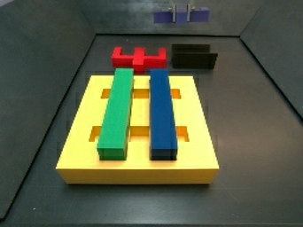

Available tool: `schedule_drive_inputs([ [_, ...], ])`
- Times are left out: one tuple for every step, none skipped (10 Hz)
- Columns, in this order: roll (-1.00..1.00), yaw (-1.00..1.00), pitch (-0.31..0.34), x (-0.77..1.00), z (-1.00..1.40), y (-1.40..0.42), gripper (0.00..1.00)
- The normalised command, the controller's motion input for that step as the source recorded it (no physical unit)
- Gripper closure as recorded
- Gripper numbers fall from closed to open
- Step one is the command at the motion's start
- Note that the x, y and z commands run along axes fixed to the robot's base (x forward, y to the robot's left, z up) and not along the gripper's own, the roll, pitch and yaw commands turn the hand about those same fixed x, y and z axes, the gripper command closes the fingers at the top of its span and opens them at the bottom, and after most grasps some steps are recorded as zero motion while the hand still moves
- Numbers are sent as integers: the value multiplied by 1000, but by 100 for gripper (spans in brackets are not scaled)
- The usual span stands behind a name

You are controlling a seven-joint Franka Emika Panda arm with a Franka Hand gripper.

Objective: Pick up the purple object. Move up. Place the purple object on the fixture. Regrasp the purple object. Move to above the board. Insert the purple object.
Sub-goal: Place the purple object on the fixture.

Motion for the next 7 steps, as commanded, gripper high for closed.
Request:
schedule_drive_inputs([
  [-200, -9, 274, 957, 23, -234, 100],
  [-189, 0, 297, 940, 20, -251, 100],
  [-394, 0, 157, 751, 46, -243, 100],
  [-486, 0, 31, 740, 40, -254, 100],
  [-551, 0, 0, 757, 0, -223, 100],
  [-563, 0, -20, 751, 0, -160, 100],
  [-517, -29, -189, 754, -57, -103, 100],
])
